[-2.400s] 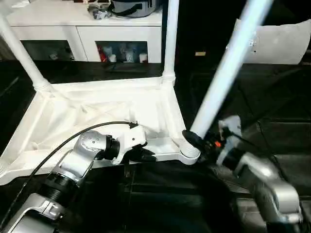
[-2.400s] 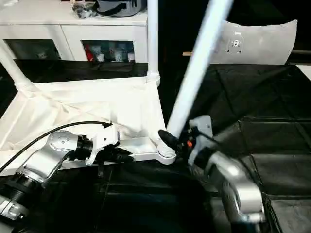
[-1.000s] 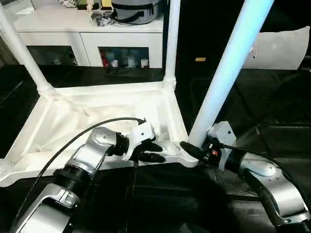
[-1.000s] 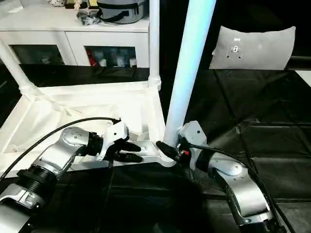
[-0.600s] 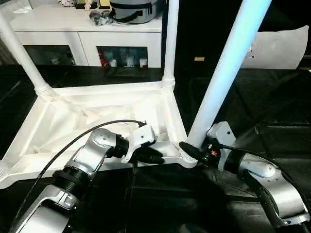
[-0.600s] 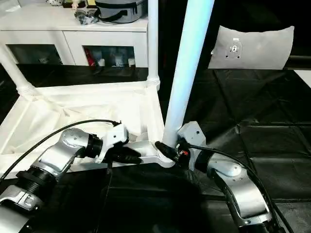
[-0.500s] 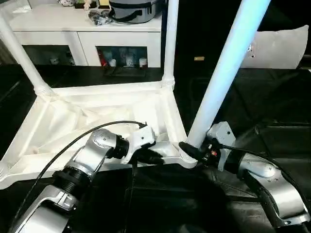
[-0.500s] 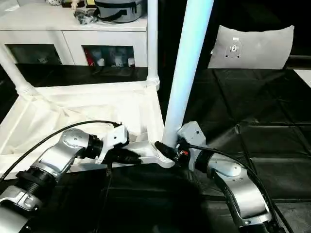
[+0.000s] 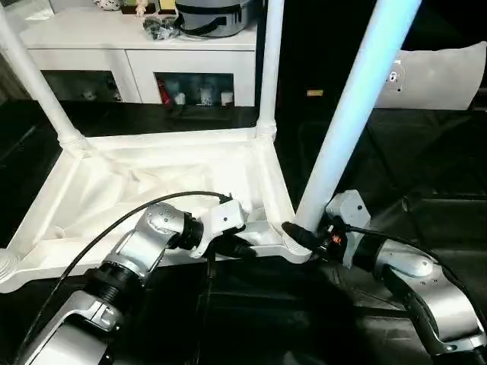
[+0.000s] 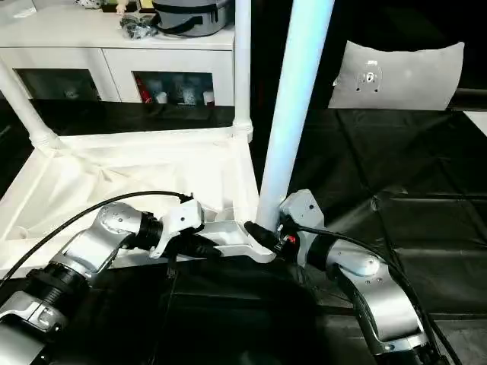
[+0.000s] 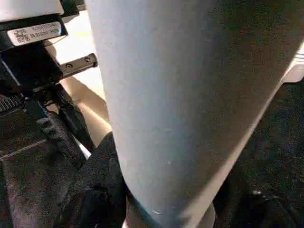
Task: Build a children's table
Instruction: Insert table leg to table base
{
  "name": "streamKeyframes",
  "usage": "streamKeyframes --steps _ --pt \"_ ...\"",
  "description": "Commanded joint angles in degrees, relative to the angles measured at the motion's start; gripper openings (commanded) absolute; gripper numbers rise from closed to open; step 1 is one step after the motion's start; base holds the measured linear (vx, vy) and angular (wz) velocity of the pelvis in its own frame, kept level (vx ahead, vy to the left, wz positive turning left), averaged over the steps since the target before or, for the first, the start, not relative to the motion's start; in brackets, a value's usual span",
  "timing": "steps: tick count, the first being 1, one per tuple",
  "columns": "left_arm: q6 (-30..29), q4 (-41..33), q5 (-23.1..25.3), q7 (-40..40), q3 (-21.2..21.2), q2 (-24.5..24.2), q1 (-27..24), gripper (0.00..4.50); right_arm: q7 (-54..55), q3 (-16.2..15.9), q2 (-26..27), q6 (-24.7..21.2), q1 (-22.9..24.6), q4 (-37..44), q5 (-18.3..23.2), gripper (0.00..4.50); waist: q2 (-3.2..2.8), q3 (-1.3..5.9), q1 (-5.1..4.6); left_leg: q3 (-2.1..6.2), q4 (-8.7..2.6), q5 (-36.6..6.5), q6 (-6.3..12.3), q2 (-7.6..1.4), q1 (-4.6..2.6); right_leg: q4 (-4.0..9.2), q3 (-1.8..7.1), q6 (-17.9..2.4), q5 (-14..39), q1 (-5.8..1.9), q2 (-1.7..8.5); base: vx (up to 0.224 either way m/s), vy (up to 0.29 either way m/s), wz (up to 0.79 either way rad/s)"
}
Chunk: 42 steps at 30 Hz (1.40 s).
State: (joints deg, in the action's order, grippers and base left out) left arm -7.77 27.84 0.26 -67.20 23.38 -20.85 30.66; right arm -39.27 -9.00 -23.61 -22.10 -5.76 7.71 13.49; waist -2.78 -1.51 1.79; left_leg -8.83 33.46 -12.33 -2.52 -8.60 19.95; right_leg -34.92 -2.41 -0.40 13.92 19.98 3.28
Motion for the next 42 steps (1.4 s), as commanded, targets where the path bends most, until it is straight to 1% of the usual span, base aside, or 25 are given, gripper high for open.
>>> streamKeyframes --steps 1,3,6,7,8,13,16,17,18,19,21,22,25,26,27,28,32,33,34,35,37,38,40,41,42 --pt "0.71 0.31 0.33 1.94 -1.99 -0.71 0.09 0.0 -2.48 -4.75 0.13 -5.04 2.35 -4.19 -0.06 1.91 0.26 1.09 -0.03 1.77 -5.09 -15.67 1.1 -4.8 0.21 5.6 3.47 -11.42 15.58 -0.89 5.8 0.0 0.0 0.0" --pt "0.77 0.07 -0.09 1.42 -2.24 -0.84 -0.19 0.0 -3.82 -5.24 -0.37 -5.45 2.05 -4.05 0.25 1.91 0.41 1.07 -0.04 1.75 -5.08 -15.87 1.1 -4.81 0.18 5.67 3.5 -11.31 16.33 -0.86 5.84 0.0 0.0 0.0" --pt "0.78 -0.26 -1.08 0.26 -2.64 -0.94 -0.42 0.0 -5.33 -6.06 -0.92 -6.05 1.56 -4.07 0.46 1.91 0.26 1.12 -0.01 1.73 -5.05 -15.03 1.25 -4.83 0.23 5.63 3.55 -11.31 15.77 -0.87 5.86 0.0 0.0 0.0" --pt "0.67 -0.77 -1.92 -0.88 -2.75 -1.06 -0.67 0.0 -5.94 -6.45 -1.16 -6.18 1.12 -4.48 0.33 1.91 0.43 1.21 -0.07 1.72 -4.98 -14.17 1.53 -4.71 0.37 5.5 3.48 -11.53 14.67 -1.04 5.8 0.0 0.0 0.0" --pt "0.65 -1.27 -2.74 -2.08 -2.77 -1.23 -0.94 0.0 -6.23 -6.62 -1.23 -6.29 0.55 -5.22 0.14 1.91 0.4 1.25 -0.06 1.66 -4.94 -13.59 1.69 -4.7 0.42 5.48 3.51 -11.58 14.04 -1.08 5.83 0.0 0.0 0.0" --pt "0.63 -1.42 -3.7 -4.02 -2.62 -1.71 -1.13 0.0 -7.07 -5.74 -0.78 -6.19 -0.4 -6.98 1.11 1.91 0.27 1.61 -0.14 1.38 -4.45 -8.6 3.35 -4.53 0.53 4.88 3.26 -13.26 5.74 -1.48 5.67 0.0 0.0 0.0" --pt "0.33 -2.09 -4.36 -5.83 -2.43 -2.27 -1.44 0.0 -9.68 -6.26 -1.25 -5.36 -0.7 -6.95 1.93 1.91 0.26 1.62 -0.11 1.35 -4.4 -8.35 3.78 -4.6 0.5 4.81 3.14 -13.69 5.25 -1.62 5.68 0.0 0.0 0.0" --pt "0.24 -2.38 -4.68 -6.92 -2.3 -2.6 -1.47 0.0 -11.41 -6.82 -1.71 -5.29 -0.89 -6.63 2.4 1.91 0.45 1.61 -0.12 1.33 -4.41 -8.29 3.86 -4.65 0.5 4.82 3.14 -13.71 5.26 -1.61 5.68 0.0 0.0 0.0" --pt "0.21 -2.5 -4.88 -7.65 -2.23 -2.82 -1.43 0.0 -12.59 -7.22 -2.02 -5.23 -1.08 -6.47 2.68 1.91 0.4 1.65 -0.01 1.35 -4.37 -8.29 4.03 -4.62 0.48 4.74 3.1 -13.8 5.41 -1.69 5.7 0.0 0.0 0.0" --pt "1.03 -2.01 -4.61 -8.93 -2.07 -3.38 -0.99 0.0 -15.1 -8.29 -2.79 -5.35 -1.37 -5.82 3.17 1.91 0.53 1.59 0.05 1.3 -4.38 -8.24 4.34 -4.69 0.43 4.76 3.1 -13.86 5.52 -1.59 5.66 0.0 0.0 0.0" --pt "2.26 -0.72 -4.09 -9.85 -2.02 -3.99 0.03 0.0 -17.43 -9.27 -3.4 -5.83 -1.44 -4.78 4.05 1.91 0.21 1.6 0.19 1.34 -4.42 -8.21 4.38 -4.78 0.36 4.72 3.09 -13.9 5.6 -1.57 5.65 0.0 0.0 0.0" --pt "2.58 -0.18 -3.96 -10.06 -2.03 -4.14 0.47 0.0 -18.02 -9.53 -3.54 -5.98 -1.43 -4.49 4.34 1.91 0.35 1.59 0.27 1.35 -4.5 -8.34 4.33 -4.91 0.25 4.68 3.05 -14.04 5.0 -1.54 5.6 0.0 0.0 0.0" --pt "3.09 1.44 -3.88 -10.14 -2.38 -4.14 1.75 0.0 -19.01 -10.32 -3.75 -6.05 -0.87 -3.63 4.75 1.91 0.26 1.6 0.49 1.32 -4.54 -8.57 3.79 -4.93 0.1 4.6 3.07 -14.41 4.4 -1.51 5.69 0.0 0.0 0.0" --pt "4.08 3.49 -3.34 -9.55 -2.72 -4.1 3.33 0.0 -19.94 -11.2 -3.91 -6.3 0.03 -2.45 4.96 1.91 0.15 1.55 0.51 1.33 -4.54 -8.64 3.66 -4.91 0.15 4.61 3.08 -14.49 4.42 -1.53 5.73 0.0 0.0 0.0" --pt "4.58 4.79 -3.03 -9.12 -2.96 -4.08 4.36 0.0 -20.14 -11.61 -3.83 -6.29 0.59 -1.93 4.82 1.91 0.29 1.52 0.65 1.23 -4.5 -8.79 3.53 -4.82 0.07 4.75 3.14 -14.25 4.77 -1.53 5.69 0.0 0.0 0.0" --pt "4.87 5.55 -2.79 -8.79 -3.1 -4.12 5.01 0.0 -19.91 -11.9 -3.66 -6.04 0.87 -1.85 4.39 1.91 0.06 1.47 0.86 1.25 -4.51 -8.97 3.35 -4.82 0.0 4.74 3.16 -14.24 4.97 -1.45 5.73 0.0 0.0 0.0" --pt "5.04 6.38 -2.13 -7.9 -3.4 -4.31 5.77 0.0 -17.71 -11.99 -2.6 -4.79 1.13 -2.74 2.75 1.91 0.14 1.37 1.0 1.36 -4.75 -10.02 2.58 -5.0 0.03 4.73 3.16 -14.3 5.74 -1.49 5.83 0.0 0.0 0.0" --pt "5.05 6.6 -2.04 -7.75 -3.55 -4.33 5.84 0.0 -17.09 -11.9 -2.24 -4.5 1.05 -3.11 2.37 1.91 0.01 1.25 1.02 1.4 -4.83 -10.39 2.35 -4.98 0.05 4.73 3.15 -14.22 6.1 -1.45 5.82 0.0 0.0 0.0" --pt "4.63 6.14 -1.73 -6.47 -3.93 -4.5 5.3 0.0 -14.5 -11.57 -1.03 -2.72 0.73 -4.68 0.48 1.91 0.04 1.22 0.94 1.4 -4.89 -10.89 2.03 -5.03 0.02 4.83 3.2 -14.23 6.58 -1.37 5.9 0.0 0.0 0.0" --pt "4.29 5.81 -1.67 -6.07 -4.06 -4.6 5.02 0.0 -13.49 -11.38 -0.53 -2.07 0.59 -5.28 -0.15 1.91 0.09 1.12 0.93 1.37 -4.94 -11.4 1.87 -4.99 0.05 4.88 3.22 -14.17 7.24 -1.31 5.89 0.0 0.0 0.0" --pt "2.43 3.4 -2.02 -4.18 -5.04 -4.79 3.31 0.0 -9.57 -9.88 1.5 -1.47 0.12 -6.64 -0.97 1.91 0.03 0.88 0.75 1.48 -5.23 -13.61 0.95 -4.91 0.07 5.16 3.26 -13.54 11.56 -1.26 5.98 0.0 0.0 0.0" --pt "2.43 3.4 -2.02 -4.18 -5.04 -4.79 3.31 0.0 -9.57 -9.88 1.5 -1.47 0.12 -6.64 -0.97 1.91 0.04 0.87 0.67 1.62 -5.36 -14.03 0.6 -5.03 0.06 5.11 3.26 -13.39 12.31 -1.27 6.06 0.0 0.0 0.0" --pt "1.38 1.96 -2.26 -3.38 -5.48 -5.03 2.3 0.0 -7.46 -8.97 2.63 -1.3 -0.12 -7.23 -1.48 1.91 -0.02 0.58 0.18 1.76 -5.53 -16.28 0.17 -4.87 0.1 5.55 3.34 -12.04 17.78 -1.05 6.03 0.0 0.0 0.0" --pt "-1.25 -1.67 -2.65 -2.04 -6.18 -5.3 0.27 0.0 -5.51 -7.95 3.83 -1.19 -0.43 -7.69 -1.81 1.91 -0.18 0.58 0.18 1.86 -5.59 -16.73 0.02 -4.93 0.07 5.65 3.36 -11.73 18.82 -1.0 6.08 0.0 0.0 0.0" --pt "-2.0 -2.74 -2.76 -1.66 -6.38 -5.33 -0.33 0.0 -4.97 -7.7 4.12 -1.18 -0.53 -7.82 -1.92 1.91 -0.17 0.47 -0.13 2.04 -5.84 -17.12 -0.38 -5.08 0.37 5.53 3.32 -11.6 19.01 -0.98 6.08 0.0 0.0 0.0"
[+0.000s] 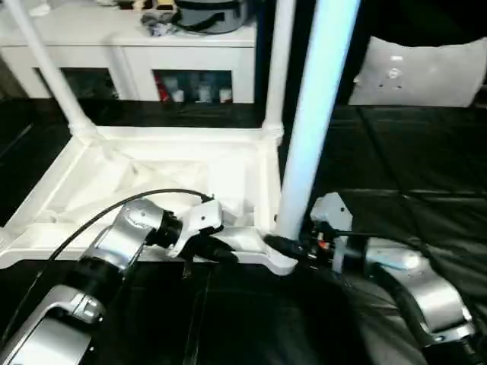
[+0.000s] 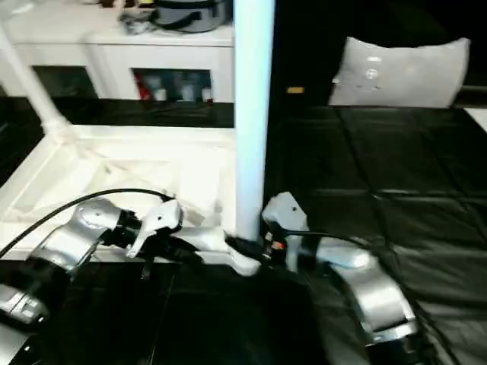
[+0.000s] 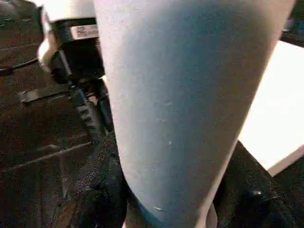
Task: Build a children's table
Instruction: Insert table leg to table base
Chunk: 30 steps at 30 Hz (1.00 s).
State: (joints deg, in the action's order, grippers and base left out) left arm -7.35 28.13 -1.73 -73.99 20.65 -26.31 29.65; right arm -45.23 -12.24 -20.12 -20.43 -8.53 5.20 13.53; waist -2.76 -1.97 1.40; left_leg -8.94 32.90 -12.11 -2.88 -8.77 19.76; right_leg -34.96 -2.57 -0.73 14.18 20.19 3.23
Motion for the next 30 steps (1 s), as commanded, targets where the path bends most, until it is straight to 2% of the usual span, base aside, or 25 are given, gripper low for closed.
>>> streamKeyframes --steps 1,2,3,4,5,7,8,9,11,13,14,15,19,20,21,22,23,25,26,29,30 --pt "-6.77 -9.28 -1.44 7.34 -4.85 -0.08 -2.82 0.0 4.05 -2.96 2.38 -2.74 1.67 -6.12 -2.73 1.91 -0.24 0.87 0.0 2.23 -5.43 -17.66 -0.39 -4.96 0.64 5.47 3.45 -11.36 18.37 -1.08 6.08 0.0 0.0 0.0" --pt "-8.81 -12.18 -1.88 8.47 -5.53 0.04 -4.51 0.0 5.4 -2.36 3.11 -2.7 1.34 -6.56 -3.22 1.91 -0.04 1.1 -0.37 2.26 -5.44 -17.37 -0.75 -5.13 0.68 5.1 3.48 -11.68 17.01 -1.22 6.11 0.0 0.0 0.0" --pt "-10.75 -15.49 -2.24 9.33 -5.96 0.15 -6.46 0.0 6.54 -1.87 3.71 -2.63 0.94 -7.01 -3.56 1.91 -0.09 1.08 -0.88 2.24 -5.41 -16.75 -0.47 -4.91 0.97 5.11 3.4 -11.86 15.67 -1.26 5.91 0.0 0.0 0.0" --pt "-13.81 -21.44 -2.2 10.93 -6.16 0.28 -9.93 0.0 8.37 -0.98 4.96 -2.61 0.15 -7.98 -3.71 1.91 0.24 1.28 -1.36 2.13 -5.14 -14.62 0.35 -4.77 1.16 4.94 3.38 -12.28 12.58 -1.29 5.73 0.0 0.0 0.0" --pt "-14.3 -22.4 -2.16 11.22 -6.19 0.32 -10.48 0.0 8.69 -0.83 5.17 -2.62 0.01 -8.14 -3.73 1.91 0.11 1.54 -1.47 2.03 -4.98 -13.19 0.65 -4.8 1.12 4.69 3.37 -12.83 9.95 -1.45 5.73 0.0 0.0 0.0" --pt "-20.64 -33.22 -2.22 14.96 -5.94 2.12 -16.14 0.0 13.44 0.73 7.8 -2.85 -2.16 -10.72 -4.38 1.91 0.4 1.5 -2.06 1.57 -4.47 -9.5 2.62 -4.53 1.34 4.5 3.21 -14.37 4.37 -1.47 5.47 0.0 0.0 0.0" --pt "-21.89 -35.22 -2.13 15.84 -5.79 2.64 -17.11 0.0 14.35 1.03 8.38 -2.97 -2.66 -11.29 -4.39 1.91 0.34 1.49 -2.2 1.56 -4.37 -8.77 2.97 -4.47 1.49 4.42 3.19 -14.71 3.41 -1.58 5.52 0.0 0.0 0.0" --pt "-23.03 -37.17 -2.04 16.59 -5.1 3.38 -18.0 0.0 15.37 1.37 9.16 -3.03 -3.37 -12.17 -4.39 1.91 0.8 1.45 -2.13 1.22 -4.16 -8.0 3.63 -4.33 1.23 4.77 3.17 -14.99 3.32 -1.34 5.28 0.0 0.0 0.0" --pt "-25.41 -40.49 -1.28 18.55 -3.49 4.67 -19.23 0.0 17.04 1.81 10.71 -3.56 -4.62 -13.73 -4.38 1.91 0.75 1.46 -1.75 1.05 -4.05 -6.84 4.11 -4.36 1.04 4.62 3.2 -15.29 3.19 -1.3 5.2 0.0 0.0 0.0" --pt "-26.92 -41.81 -1.3 19.95 -2.75 5.94 -19.58 0.0 17.16 1.38 11.49 -3.64 -5.32 -14.55 -4.63 1.91 0.56 1.36 -1.08 0.96 -4.06 -6.51 4.09 -4.45 0.89 4.59 3.13 -14.94 3.91 -1.22 4.99 0.0 0.0 0.0" --pt "-26.96 -41.35 -0.91 20.49 -2.44 6.37 -19.34 0.0 16.92 0.99 11.81 -3.65 -5.52 -14.79 -4.69 1.91 0.84 1.37 -0.87 0.89 -4.06 -6.58 4.09 -4.42 0.86 4.67 3.11 -14.59 4.13 -1.24 4.92 0.0 0.0 0.0" --pt "-27.26 -40.99 -0.12 21.28 -1.95 6.47 -18.96 0.0 16.7 0.46 12.18 -3.6 -5.65 -14.98 -4.77 1.91 0.72 1.29 -0.59 0.9 -4.13 -6.88 3.86 -4.37 0.89 4.66 3.2 -14.04 4.66 -1.21 4.96 0.0 0.0 0.0" --pt "-28.25 -39.57 1.42 23.79 -2.12 6.87 -17.3 0.0 16.38 -0.21 12.59 -3.12 -5.48 -14.75 -4.71 1.91 0.67 1.23 -0.44 0.87 -4.26 -8.76 2.82 -4.39 0.58 4.81 3.29 -13.06 6.19 -1.04 4.97 0.0 0.0 0.0" --pt "-28.37 -38.27 2.4 26.22 -2.87 7.5 -16.12 0.0 16.7 0.15 13.13 -2.59 -5.14 -14.34 -4.06 1.91 0.28 1.36 -0.31 0.95 -4.22 -8.87 2.55 -4.42 0.52 4.72 3.28 -13.05 6.37 -1.07 5.01 0.0 0.0 0.0" --pt "-28.28 -38.12 2.47 26.32 -2.91 7.5 -16.04 0.0 16.72 0.18 13.14 -2.51 -5.1 -14.29 -4.03 1.91 0.49 1.27 -0.27 0.89 -4.25 -9.48 2.14 -4.39 0.54 4.88 3.31 -12.79 7.14 -1.02 4.97 0.0 0.0 0.0" --pt "-27.59 -37.26 2.92 26.72 -3.08 7.33 -15.58 0.0 16.97 0.47 13.28 -1.55 -4.79 -13.94 -3.97 1.91 0.32 1.39 -0.11 0.96 -4.27 -9.6 1.74 -4.39 0.56 4.91 3.31 -12.45 7.35 -1.12 5.03 0.0 0.0 0.0" --pt "-26.0 -36.72 2.97 25.92 -3.02 6.56 -15.45 0.0 17.15 1.44 13.6 -0.51 -4.46 -13.2 -3.27 1.91 -0.02 1.48 0.02 1.01 -4.23 -9.49 1.56 -4.38 0.54 4.8 3.33 -12.41 6.81 -1.14 5.05 0.0 0.0 0.0" --pt "-25.08 -36.47 2.82 25.3 -2.86 5.94 -15.39 0.0 17.24 2.2 13.85 -0.03 -4.25 -12.63 -2.75 1.91 0.32 1.68 0.11 0.97 -4.09 -8.34 1.84 -4.33 0.6 4.52 3.32 -12.52 3.57 -1.26 4.94 0.0 0.0 0.0" --pt "-23.68 -35.96 2.74 24.13 -2.62 4.92 -15.35 0.0 17.45 3.5 14.28 0.89 -4.1 -11.81 -1.82 1.91 -0.2 1.76 0.29 1.02 -4.01 -8.03 1.91 -4.28 0.55 4.42 3.31 -12.66 2.84 -1.28 5.0 0.0 0.0 0.0" --pt "-19.28 -33.72 2.85 20.85 -1.88 2.11 -15.02 0.0 17.68 6.47 15.03 3.33 -3.87 -9.86 0.3 1.91 0.16 1.98 0.61 0.94 -3.75 -6.15 2.71 -4.11 0.76 4.15 3.3 -12.72 -0.16 -1.53 5.01 0.0 0.0 0.0" --pt "-18.67 -33.39 2.9 20.35 -1.71 1.68 -14.9 0.0 17.6 6.78 15.13 3.68 -3.88 -9.7 0.61 1.91 -0.06 2.11 0.7 0.93 -3.55 -4.69 3.07 -4.09 0.72 3.93 3.22 -12.93 -2.24 -1.54 4.97 0.0 0.0 0.0"
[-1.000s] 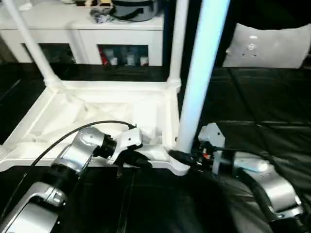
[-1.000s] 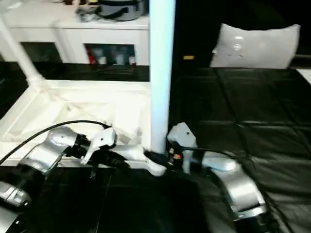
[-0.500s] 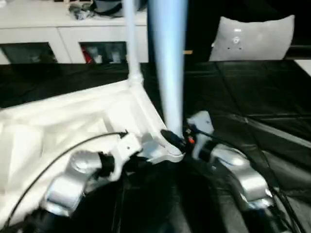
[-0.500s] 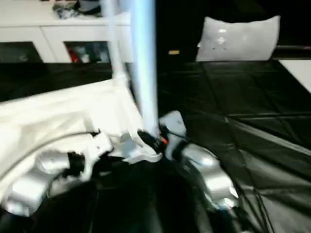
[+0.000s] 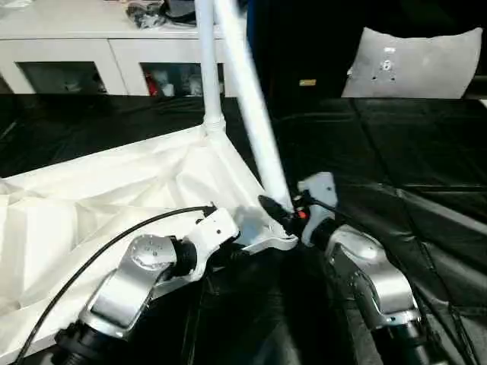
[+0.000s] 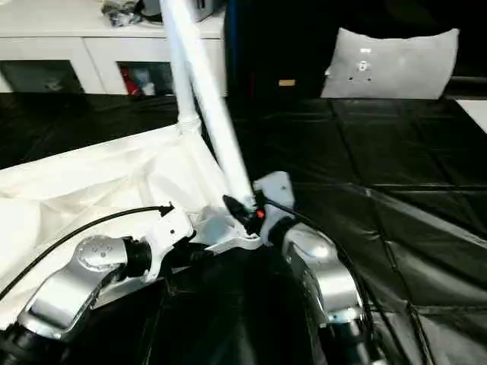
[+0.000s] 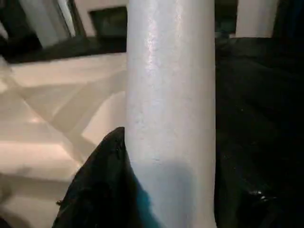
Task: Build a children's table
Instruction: Insert table leg to table base
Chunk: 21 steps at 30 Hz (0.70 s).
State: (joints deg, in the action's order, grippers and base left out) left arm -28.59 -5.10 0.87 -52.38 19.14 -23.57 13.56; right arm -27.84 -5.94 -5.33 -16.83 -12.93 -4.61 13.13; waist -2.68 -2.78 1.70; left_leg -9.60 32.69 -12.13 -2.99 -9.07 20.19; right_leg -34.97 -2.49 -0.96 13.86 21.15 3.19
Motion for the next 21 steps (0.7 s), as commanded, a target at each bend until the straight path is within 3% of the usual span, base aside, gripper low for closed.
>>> streamKeyframes --steps 1,2,3,4,6,8,12,14,17,18,21 --pt "3.88 1.07 0.08 -2.23 -0.38 -1.82 1.71 0.0 -0.28 1.55 0.59 0.83 0.57 0.94 2.33 1.91 -0.22 3.08 0.43 1.5 -3.08 -3.15 3.74 -3.65 0.27 3.64 3.13 -13.1 -4.62 -2.55 4.95 0.0 0.0 0.0" --pt "6.16 3.15 -0.94 -3.72 -1.38 -2.4 2.73 0.0 -0.97 3.32 1.11 1.53 0.57 2.5 4.72 1.91 -0.7 3.15 0.56 1.56 -2.99 -2.55 3.92 -3.64 0.22 3.47 3.11 -13.35 -5.8 -2.5 4.99 0.0 0.0 0.0" --pt "7.01 4.12 -1.39 -4.48 -1.67 -2.76 3.27 0.0 -1.46 4.04 1.23 1.56 0.68 3.42 5.94 1.91 -0.36 3.37 0.63 1.46 -2.74 -1.61 4.38 -3.52 0.27 3.16 3.15 -13.65 -8.77 -2.68 4.87 0.0 0.0 0.0" --pt "8.26 5.51 -1.65 -5.52 -1.75 -3.44 4.08 0.0 -1.93 4.89 1.27 1.83 0.78 4.53 7.17 1.91 -0.42 3.68 0.82 1.53 -2.43 0.83 5.0 -3.6 0.32 2.55 3.05 -13.83 -13.17 -2.65 4.7 0.0 0.0 0.0" --pt "9.31 6.84 -2.05 -6.26 -1.93 -3.82 4.8 0.0 -2.32 5.49 1.2 1.9 0.96 5.52 7.98 1.91 -0.56 3.8 1.01 1.53 -2.08 3.14 6.08 -3.59 0.52 1.98 2.79 -14.02 -16.96 -2.44 4.6 0.0 0.0 0.0" --pt "11.33 8.71 -2.56 -6.85 -2.26 -3.86 5.79 0.0 -3.05 5.99 0.74 1.69 1.51 7.45 8.85 1.91 -0.69 3.6 1.2 1.58 -2.19 1.82 6.15 -3.89 0.47 2.01 2.59 -14.26 -15.06 -2.24 4.72 0.0 0.0 0.0" --pt "11.54 9.92 -5.65 -7.95 -4.25 -2.63 6.95 0.0 -3.85 6.48 -0.22 1.32 1.71 9.41 9.91 1.91 -0.74 3.37 1.15 1.39 -2.44 -2.21 4.32 -4.05 0.27 2.48 2.69 -14.47 -9.15 -2.17 4.93 0.0 0.0 0.0" --pt "10.68 9.59 -8.7 -9.38 -5.67 -1.88 7.38 0.44 -4.0 6.56 -0.72 1.23 1.72 9.66 9.95 1.91 -0.59 3.31 1.16 1.28 -2.42 -2.85 3.9 -3.89 0.42 2.63 2.87 -14.46 -7.56 -2.27 5.06 0.0 0.0 0.0" --pt "9.29 8.67 -12.27 -10.84 -7.14 -1.04 7.9 0.58 -3.87 6.6 -1.31 0.88 1.83 10.19 9.83 1.91 -0.61 3.34 1.42 1.08 -2.24 -2.44 3.55 -3.79 0.48 2.67 3.0 -15.28 -6.51 -2.21 5.18 0.0 0.0 0.0" --pt "7.59 7.84 -15.06 -11.82 -8.29 -0.45 8.5 0.65 -3.31 6.57 -1.72 0.45 2.12 10.94 9.43 1.91 -0.89 3.39 1.79 1.13 -2.14 -2.33 3.38 -3.87 0.3 2.47 2.95 -15.36 -6.53 -2.07 5.04 0.0 0.0 0.0" --pt "6.02 8.17 -16.45 -10.15 -9.92 1.0 10.23 0.91 -2.7 5.98 -2.38 -0.16 2.73 11.67 8.29 1.91 -0.46 3.25 1.63 1.09 -2.05 -2.39 3.66 -3.57 0.66 2.54 2.92 -14.84 -5.97 -2.33 4.92 0.0 0.0 0.0"
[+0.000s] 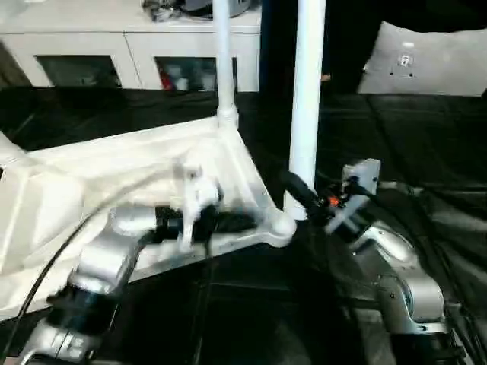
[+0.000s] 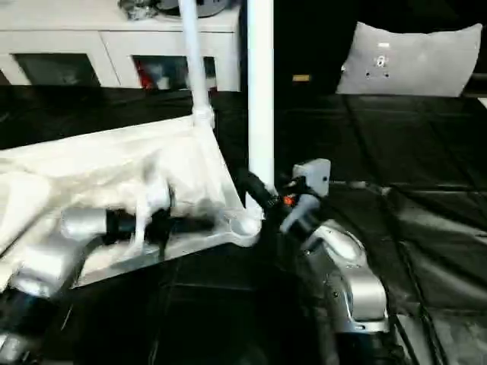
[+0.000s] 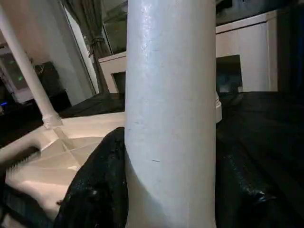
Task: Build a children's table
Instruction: Insert table leg to table base
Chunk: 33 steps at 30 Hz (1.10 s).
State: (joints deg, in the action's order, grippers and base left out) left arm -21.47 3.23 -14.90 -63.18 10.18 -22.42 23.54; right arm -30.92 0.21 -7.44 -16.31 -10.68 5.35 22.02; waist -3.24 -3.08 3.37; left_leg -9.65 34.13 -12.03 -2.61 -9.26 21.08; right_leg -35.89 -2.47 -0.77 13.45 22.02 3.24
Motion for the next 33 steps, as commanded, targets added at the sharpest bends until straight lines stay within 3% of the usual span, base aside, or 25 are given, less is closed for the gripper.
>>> streamKeyframes --steps 1,2,6,7,8,10,11,13,18,19,20,21,22,25,27,30,31,33 --pt "-2.28 0.41 -0.42 2.1 -1.48 0.4 1.26 0.95 0.36 -0.7 -0.47 -0.76 0.76 2.0 -1.08 1.91 0.14 3.53 -0.03 1.09 -3.46 -2.73 3.21 -3.34 -0.23 3.6 2.93 -14.44 -4.39 -3.22 4.84 0.0 0.0 0.0" --pt "-2.57 1.54 0.34 3.92 -2.03 1.23 2.37 0.95 0.15 -1.26 -0.71 -0.72 1.07 2.27 -1.44 1.91 -0.12 3.53 0.09 1.21 -3.44 -2.95 3.15 -3.36 -0.28 3.62 2.91 -14.26 -3.64 -3.19 4.94 0.0 0.0 0.0" --pt "-2.6 9.52 5.8 17.53 -4.95 5.08 9.27 1.26 0.36 -3.53 -0.55 -0.54 2.09 3.42 -2.34 1.91 -0.16 3.56 -0.14 1.25 -3.26 -4.24 2.35 -3.16 -0.25 4.06 2.81 -13.1 -1.47 -3.24 4.59 0.0 0.0 0.0" --pt "-2.6 9.52 5.8 17.53 -4.95 5.08 9.27 1.26 0.36 -3.53 -0.55 -0.54 2.09 3.42 -2.34 1.91 -0.14 3.62 -0.11 1.41 -3.27 -4.42 2.2 -3.22 -0.31 4.03 2.77 -13.07 -1.39 -3.35 4.71 0.0 0.0 0.0" --pt "-2.96 11.39 6.04 21.52 -5.83 6.08 11.43 1.26 0.19 -4.32 -0.7 -0.49 2.2 3.62 -2.73 1.91 -0.1 3.56 -0.16 1.47 -3.39 -4.29 2.12 -3.22 -0.01 4.01 2.79 -12.91 -1.33 -3.47 4.75 0.0 0.0 0.0" --pt "-4.42 14.38 4.2 28.12 -8.74 9.4 16.43 1.26 -0.06 -5.73 -0.83 -0.3 2.28 3.57 -3.58 1.91 -0.06 3.78 0.03 1.48 -3.11 -3.67 2.12 -3.25 -0.19 3.85 2.78 -13.64 -2.84 -3.4 4.83 0.0 0.0 0.0" --pt "-4.74 14.66 3.07 29.11 -9.61 10.8 17.9 1.26 -0.1 -5.96 -0.83 -0.35 2.29 3.37 -3.73 1.91 0.26 3.81 0.07 1.46 -3.06 -3.04 2.39 -3.21 -0.07 3.84 2.81 -13.8 -3.67 -3.48 4.83 0.0 0.0 0.0" --pt "-5.32 11.85 0.34 27.81 -9.83 14.32 20.49 1.33 0.27 -6.55 -1.12 -0.12 2.37 2.54 -4.94 1.91 0.37 3.92 0.6 1.43 -2.83 -0.74 3.64 -3.29 0.11 3.48 2.82 -14.96 -6.72 -3.51 5.07 0.0 0.0 0.0" --pt "-10.13 1.88 -5.04 21.23 -6.95 16.56 18.94 1.35 1.65 -6.32 -1.81 -0.67 2.51 1.9 -6.11 1.91 0.25 4.19 0.87 1.39 -2.39 2.24 6.18 -3.32 0.33 2.81 2.69 -15.95 -12.11 -3.46 5.0 0.0 0.0 0.0" --pt "-13.15 -3.21 -7.08 19.31 -4.11 15.88 17.2 1.35 2.29 -6.2 -2.31 -0.71 2.41 1.27 -6.74 1.91 0.27 4.13 0.81 1.44 -2.47 1.49 6.42 -3.33 0.4 2.89 2.63 -15.9 -11.09 -3.64 5.07 0.0 0.0 0.0" --pt "-13.4 -3.67 -7.24 19.15 -3.85 15.81 17.04 1.35 2.34 -6.19 -2.36 -0.71 2.4 1.21 -6.8 1.91 0.27 4.13 0.81 1.44 -2.47 1.49 6.42 -3.33 0.4 2.89 2.63 -15.9 -11.09 -3.64 5.07 0.0 0.0 0.0" --pt "-14.52 -5.66 -7.88 18.73 -2.53 15.44 16.31 1.35 2.57 -6.11 -2.5 -0.78 2.28 0.92 -7.01 1.91 0.55 3.89 0.49 1.27 -2.61 -0.06 6.32 -3.33 0.37 3.33 2.61 -15.8 -8.06 -3.5 4.93 0.0 0.0 0.0" --pt "-15.8 -7.71 -8.16 18.4 -0.79 14.89 15.51 1.35 2.81 -6.01 -2.62 -0.94 2.01 0.6 -7.24 1.91 0.31 3.72 0.53 1.32 -2.76 -1.4 5.86 -3.42 0.26 3.5 2.62 -15.62 -5.0 -3.46 4.98 0.0 0.0 0.0" --pt "-15.52 -7.88 -7.36 18.95 -0.16 14.76 15.27 1.35 2.83 -5.94 -2.63 -0.96 1.82 0.49 -7.36 1.91 0.25 3.38 0.09 1.24 -3.03 -4.87 4.15 -3.3 0.03 4.35 2.65 -14.22 1.9 -3.32 4.7 0.0 0.0 0.0" --pt "-13.96 -6.48 -3.94 20.57 -0.65 14.28 14.83 1.35 2.97 -5.87 -2.79 -0.98 1.54 0.32 -7.37 1.91 0.36 3.29 0.05 1.25 -3.19 -5.59 3.37 -3.31 0.0 4.61 2.71 -13.34 3.91 -3.29 4.64 0.0 0.0 0.0" --pt "-11.87 -4.39 -1.2 22.07 -1.44 12.12 14.3 1.35 3.23 -5.69 -2.87 -0.97 1.59 0.4 -7.35 1.91 -0.21 3.41 -0.01 1.49 -3.26 -5.4 2.75 -3.32 0.0 4.65 2.68 -12.2 3.48 -3.18 4.54 0.0 0.0 0.0" --pt "-10.62 -3.17 0.17 22.62 -1.75 10.45 13.94 1.35 3.47 -5.38 -2.88 -1.0 1.62 0.49 -7.26 1.91 -0.14 3.47 -0.17 1.53 -3.26 -5.11 2.64 -3.13 0.13 4.47 2.64 -11.84 2.18 -3.31 4.41 0.0 0.0 0.0" --pt "-9.57 -2.02 -0.07 21.99 -3.36 7.32 12.35 1.63 4.01 -4.3 -2.9 -1.09 1.83 0.88 -6.79 1.91 -1.0 3.66 -0.32 1.64 -3.13 -4.93 2.33 -2.97 0.08 4.26 2.58 -11.7 0.85 -3.37 4.53 0.0 0.0 0.0"
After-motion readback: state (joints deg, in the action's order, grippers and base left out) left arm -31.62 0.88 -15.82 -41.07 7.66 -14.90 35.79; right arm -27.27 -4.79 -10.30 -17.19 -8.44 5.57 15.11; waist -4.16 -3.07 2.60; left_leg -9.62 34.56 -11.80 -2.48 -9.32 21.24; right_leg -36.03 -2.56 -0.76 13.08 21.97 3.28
